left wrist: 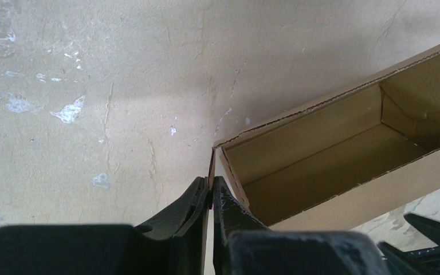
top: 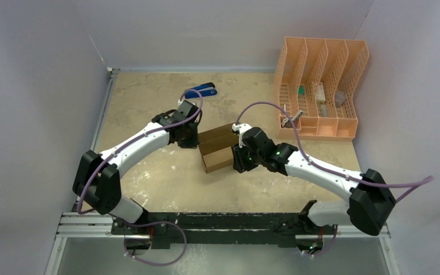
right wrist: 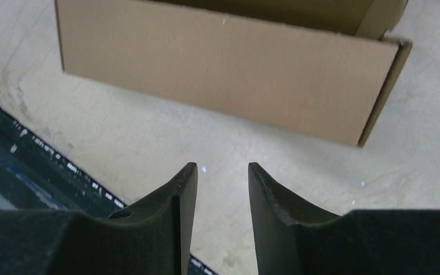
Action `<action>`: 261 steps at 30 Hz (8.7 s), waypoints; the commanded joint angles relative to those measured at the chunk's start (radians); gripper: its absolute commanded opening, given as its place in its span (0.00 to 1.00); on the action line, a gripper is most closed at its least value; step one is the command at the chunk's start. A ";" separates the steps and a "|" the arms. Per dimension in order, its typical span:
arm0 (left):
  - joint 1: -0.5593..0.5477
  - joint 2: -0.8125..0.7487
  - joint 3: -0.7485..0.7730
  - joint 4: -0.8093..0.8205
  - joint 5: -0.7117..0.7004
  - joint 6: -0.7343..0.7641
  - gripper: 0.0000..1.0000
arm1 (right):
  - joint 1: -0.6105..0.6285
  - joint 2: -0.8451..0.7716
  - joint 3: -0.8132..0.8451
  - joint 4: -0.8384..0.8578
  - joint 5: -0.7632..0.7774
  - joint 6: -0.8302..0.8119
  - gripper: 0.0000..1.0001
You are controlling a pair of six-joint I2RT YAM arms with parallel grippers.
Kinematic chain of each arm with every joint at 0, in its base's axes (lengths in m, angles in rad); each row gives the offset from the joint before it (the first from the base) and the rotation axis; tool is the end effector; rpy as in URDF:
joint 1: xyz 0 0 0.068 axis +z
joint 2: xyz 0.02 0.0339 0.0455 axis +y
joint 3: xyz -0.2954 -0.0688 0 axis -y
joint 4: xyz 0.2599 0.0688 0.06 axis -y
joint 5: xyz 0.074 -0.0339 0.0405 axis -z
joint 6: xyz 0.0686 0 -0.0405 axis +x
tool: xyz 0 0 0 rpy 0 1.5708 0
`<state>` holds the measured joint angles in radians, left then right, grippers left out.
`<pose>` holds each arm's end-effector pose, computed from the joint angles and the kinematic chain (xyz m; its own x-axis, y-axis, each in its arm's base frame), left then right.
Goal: Fold the paper box
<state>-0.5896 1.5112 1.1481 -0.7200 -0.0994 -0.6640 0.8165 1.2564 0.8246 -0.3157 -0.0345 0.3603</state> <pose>0.2808 -0.1797 0.2465 -0.8954 -0.1388 -0.4231 -0.0472 0.9744 -0.2197 0.1998 0.2161 0.2432 -0.6985 -0.2288 -0.6780 -0.5336 0.7978 0.2805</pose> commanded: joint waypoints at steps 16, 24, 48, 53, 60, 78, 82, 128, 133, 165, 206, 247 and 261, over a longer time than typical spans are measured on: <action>-0.088 -0.053 0.057 -0.026 0.037 0.164 0.07 | 0.010 0.242 0.205 0.263 0.088 -0.020 0.41; -0.107 -0.043 0.065 -0.018 0.114 0.179 0.07 | 0.010 0.308 0.245 0.342 0.064 -0.048 0.42; -0.047 -0.025 0.003 -0.001 -0.039 0.092 0.08 | -0.020 0.338 0.292 0.389 -0.038 -0.157 0.48; -0.045 -0.020 0.016 -0.003 -0.046 0.099 0.08 | -0.134 0.239 0.267 0.347 -0.100 -0.230 0.53; -0.045 -0.014 0.026 -0.001 -0.038 0.098 0.09 | -0.298 0.232 0.337 0.211 -0.203 -0.399 0.60; -0.045 0.020 0.068 0.007 0.030 0.122 0.10 | -0.298 0.450 0.341 0.436 -0.227 -0.398 0.54; -0.044 0.023 0.075 0.011 0.057 0.119 0.14 | -0.278 0.483 0.359 0.456 -0.244 -0.376 0.54; 0.078 0.356 0.227 0.191 0.389 0.156 0.37 | -0.127 0.476 0.283 0.551 -0.195 -0.089 0.43; 0.079 0.323 0.171 0.186 0.366 0.172 0.37 | -0.108 0.451 0.250 0.545 -0.178 -0.069 0.43; 0.096 0.490 0.423 0.061 0.342 0.463 0.41 | 0.026 0.281 0.127 0.410 -0.067 -0.023 0.44; 0.192 -0.069 0.178 -0.194 0.250 0.316 0.48 | -0.372 0.523 0.690 -0.147 -0.415 -0.759 0.44; 0.103 0.040 0.003 0.253 0.026 -0.077 0.44 | -0.334 0.525 0.680 -0.184 -0.335 -0.687 0.03; 0.096 0.063 -0.118 0.536 0.076 -0.320 0.45 | -0.284 0.517 0.651 -0.157 -0.322 -0.615 0.03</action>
<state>-0.4847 1.5726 1.0740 -0.3443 -0.0437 -0.8589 0.5064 1.7977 1.4750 -0.4839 -0.3626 -0.2939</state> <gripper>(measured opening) 0.446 0.030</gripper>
